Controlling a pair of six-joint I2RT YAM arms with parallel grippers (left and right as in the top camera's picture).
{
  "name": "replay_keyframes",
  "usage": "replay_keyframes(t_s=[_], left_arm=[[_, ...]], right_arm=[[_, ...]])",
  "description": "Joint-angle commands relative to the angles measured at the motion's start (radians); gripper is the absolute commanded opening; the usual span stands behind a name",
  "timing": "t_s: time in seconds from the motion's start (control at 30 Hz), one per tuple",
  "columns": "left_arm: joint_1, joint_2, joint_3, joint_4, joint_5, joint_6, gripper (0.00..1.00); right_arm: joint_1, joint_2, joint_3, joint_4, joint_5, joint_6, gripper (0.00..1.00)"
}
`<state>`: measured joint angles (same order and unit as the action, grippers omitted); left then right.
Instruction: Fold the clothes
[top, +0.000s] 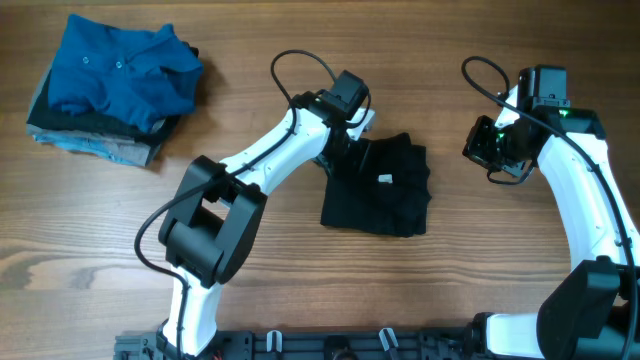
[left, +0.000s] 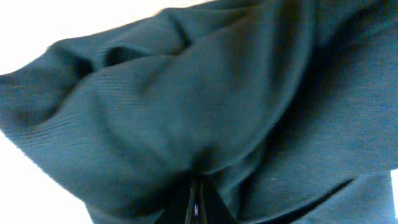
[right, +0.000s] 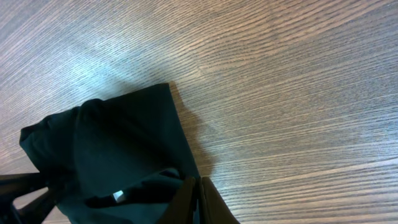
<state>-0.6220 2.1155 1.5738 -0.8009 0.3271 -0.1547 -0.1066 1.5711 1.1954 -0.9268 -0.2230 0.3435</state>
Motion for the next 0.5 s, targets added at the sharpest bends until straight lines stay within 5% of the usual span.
replay_keyframes(t_s=[0.0,0.27,0.47], left_arm=[[-0.031,0.016,-0.016,0.058,0.235,0.021,0.04],[-0.029,0.004,-0.014,0.346,0.645,0.020,0.04],[-0.015,0.000,-0.014,0.385,0.674,0.017,0.06]], right_arm=[[-0.006,0.009,0.008,0.002,0.021,-0.003,0.06],[-0.006,0.009,0.008,0.007,0.022,-0.003,0.06],[-0.006,0.009,0.008,0.003,0.022,-0.006,0.06]])
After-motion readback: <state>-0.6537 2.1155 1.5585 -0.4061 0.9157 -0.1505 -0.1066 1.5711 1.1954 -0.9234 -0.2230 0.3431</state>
